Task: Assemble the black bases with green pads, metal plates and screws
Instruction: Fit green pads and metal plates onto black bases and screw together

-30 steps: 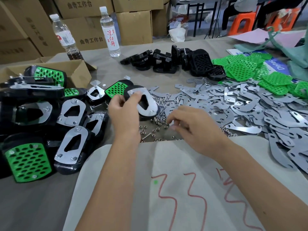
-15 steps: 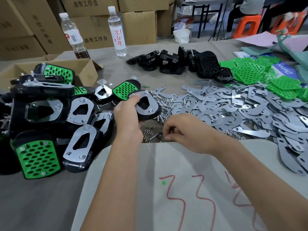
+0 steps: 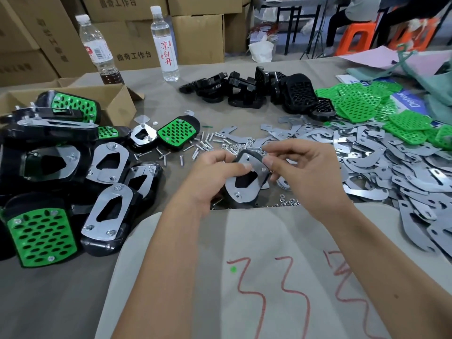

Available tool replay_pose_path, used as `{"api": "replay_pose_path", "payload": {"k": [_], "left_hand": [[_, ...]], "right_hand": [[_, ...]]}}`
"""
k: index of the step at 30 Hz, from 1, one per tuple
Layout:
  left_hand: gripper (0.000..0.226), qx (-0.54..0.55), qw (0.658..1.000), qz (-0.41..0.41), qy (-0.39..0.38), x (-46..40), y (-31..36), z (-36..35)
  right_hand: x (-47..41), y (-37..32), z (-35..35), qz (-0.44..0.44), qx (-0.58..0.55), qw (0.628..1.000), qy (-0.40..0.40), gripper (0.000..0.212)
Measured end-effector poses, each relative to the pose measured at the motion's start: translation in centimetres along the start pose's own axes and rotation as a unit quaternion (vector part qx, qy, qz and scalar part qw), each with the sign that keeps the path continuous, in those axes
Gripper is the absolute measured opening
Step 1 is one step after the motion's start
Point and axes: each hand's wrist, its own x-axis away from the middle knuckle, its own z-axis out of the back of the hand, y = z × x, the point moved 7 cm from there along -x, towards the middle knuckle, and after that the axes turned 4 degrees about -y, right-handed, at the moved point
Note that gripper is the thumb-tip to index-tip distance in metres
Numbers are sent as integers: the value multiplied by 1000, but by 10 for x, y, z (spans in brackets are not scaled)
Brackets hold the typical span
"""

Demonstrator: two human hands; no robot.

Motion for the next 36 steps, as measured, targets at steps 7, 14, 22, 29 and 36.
{"api": "replay_pose_path", "payload": {"k": [7,14,22,29,36], "left_hand": [[11,-45,997,-10,-57,5,1,-13],[15,-52,995,-12,-81,9,4,-16],[15,-18,997,5,-74,11,6,-16],[25,2,997,30,-72,8,2,-13],[27,2,998,37,-51,7,3,-13]], "right_hand": [[0,2,-9,-3,25,998,-60,21],[-3,7,-3,-15,41,996,-74,21],[-1,14,0,-48,9,996,-74,15],[-1,8,-2,-16,46,996,-80,12],[0,4,-6,3,53,994,-92,21]]}}
